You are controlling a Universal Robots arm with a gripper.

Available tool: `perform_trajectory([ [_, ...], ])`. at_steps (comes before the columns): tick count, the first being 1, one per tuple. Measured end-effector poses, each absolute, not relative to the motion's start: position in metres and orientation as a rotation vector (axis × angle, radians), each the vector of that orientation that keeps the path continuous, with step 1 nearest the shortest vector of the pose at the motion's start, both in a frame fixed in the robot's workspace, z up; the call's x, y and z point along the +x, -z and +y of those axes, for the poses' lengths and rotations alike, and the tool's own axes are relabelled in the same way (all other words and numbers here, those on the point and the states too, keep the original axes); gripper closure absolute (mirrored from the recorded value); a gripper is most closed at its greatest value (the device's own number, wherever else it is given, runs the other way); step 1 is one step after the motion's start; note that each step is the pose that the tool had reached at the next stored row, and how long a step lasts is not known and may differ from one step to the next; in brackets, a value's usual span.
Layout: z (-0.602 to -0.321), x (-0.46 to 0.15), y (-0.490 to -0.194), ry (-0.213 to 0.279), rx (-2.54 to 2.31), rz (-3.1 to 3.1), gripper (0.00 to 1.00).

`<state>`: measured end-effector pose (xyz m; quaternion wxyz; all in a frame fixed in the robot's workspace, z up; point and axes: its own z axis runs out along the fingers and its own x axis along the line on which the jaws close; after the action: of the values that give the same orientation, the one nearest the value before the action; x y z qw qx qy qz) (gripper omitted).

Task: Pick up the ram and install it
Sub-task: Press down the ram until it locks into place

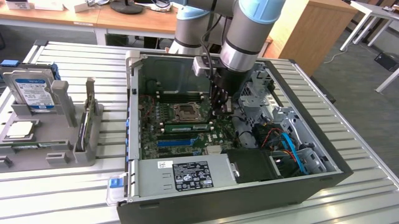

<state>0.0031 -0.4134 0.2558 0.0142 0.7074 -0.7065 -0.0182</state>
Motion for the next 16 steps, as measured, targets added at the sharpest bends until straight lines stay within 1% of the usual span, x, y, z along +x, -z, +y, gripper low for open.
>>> perform_trajectory([
  [9, -0.4134, 0.0034, -0.2557, 0.057, 2.202, -2.200, 0.90],
  [16, -0.4134, 0.0035, -0.2485, 0.057, 2.203, -2.200, 0.90],
])
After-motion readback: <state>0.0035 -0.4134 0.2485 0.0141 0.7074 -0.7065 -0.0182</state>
